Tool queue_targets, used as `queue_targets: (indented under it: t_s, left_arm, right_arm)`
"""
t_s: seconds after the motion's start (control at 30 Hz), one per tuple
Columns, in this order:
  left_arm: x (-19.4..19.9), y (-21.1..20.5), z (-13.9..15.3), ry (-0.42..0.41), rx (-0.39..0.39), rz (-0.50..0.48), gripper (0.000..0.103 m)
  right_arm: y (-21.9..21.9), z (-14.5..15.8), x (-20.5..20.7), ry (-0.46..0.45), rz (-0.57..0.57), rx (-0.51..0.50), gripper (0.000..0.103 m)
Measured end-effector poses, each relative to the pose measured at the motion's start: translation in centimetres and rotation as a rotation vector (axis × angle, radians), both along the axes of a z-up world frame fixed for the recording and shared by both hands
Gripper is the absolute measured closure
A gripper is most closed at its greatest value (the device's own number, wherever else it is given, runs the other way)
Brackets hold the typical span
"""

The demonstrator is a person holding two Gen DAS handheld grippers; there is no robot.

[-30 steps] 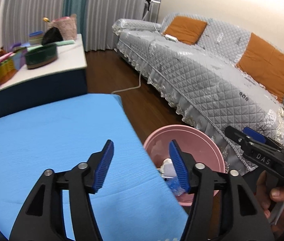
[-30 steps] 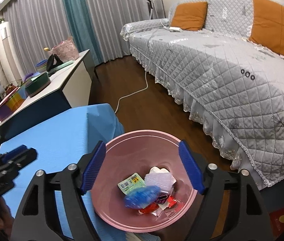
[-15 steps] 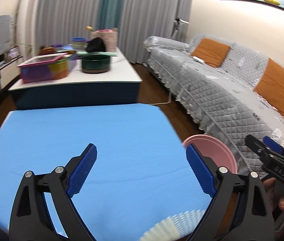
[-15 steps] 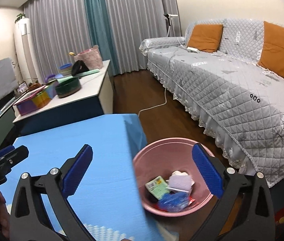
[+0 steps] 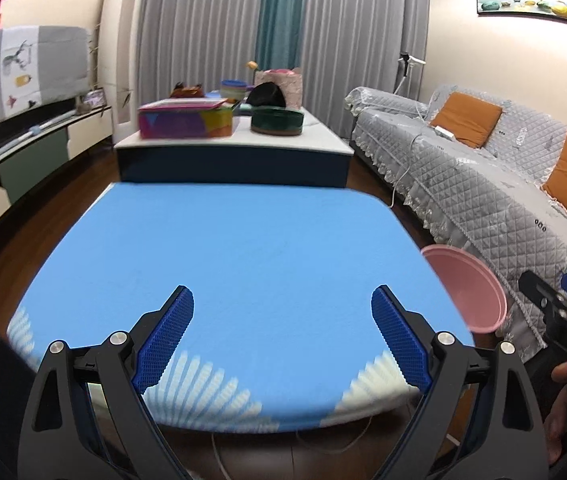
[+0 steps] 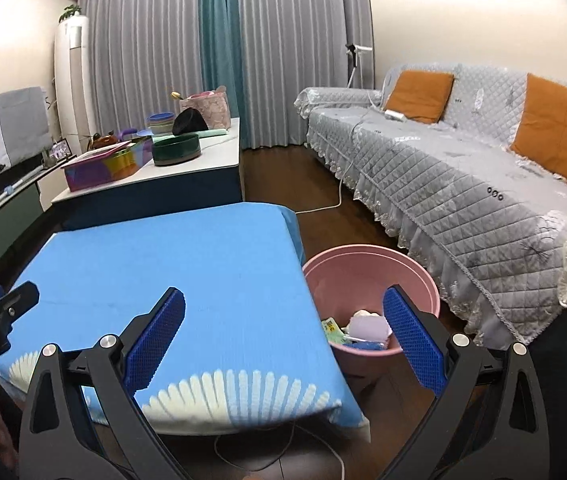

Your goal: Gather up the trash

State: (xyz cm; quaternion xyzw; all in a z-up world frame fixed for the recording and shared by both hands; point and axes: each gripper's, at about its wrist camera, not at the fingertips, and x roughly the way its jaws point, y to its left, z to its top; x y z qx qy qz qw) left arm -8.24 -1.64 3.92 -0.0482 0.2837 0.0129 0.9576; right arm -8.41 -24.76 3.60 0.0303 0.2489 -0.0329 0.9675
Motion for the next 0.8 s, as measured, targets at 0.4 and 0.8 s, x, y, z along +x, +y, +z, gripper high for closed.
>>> queue_targets:
  t_s: [0.4,0.8]
  left_arm:
    - [-2.4,0.9,-2.3,0.034,0.037,0.009,0.014]
    - [-2.3,0.9,-2.5,0.048,0.003,0.022,0.014]
  right_arm:
    - [3.2,-2.1,-1.3,0.039,0.058,-0.054,0.005]
    - [3.3,-2.9,-0.8,0.056,0.054,-0.075,0.005]
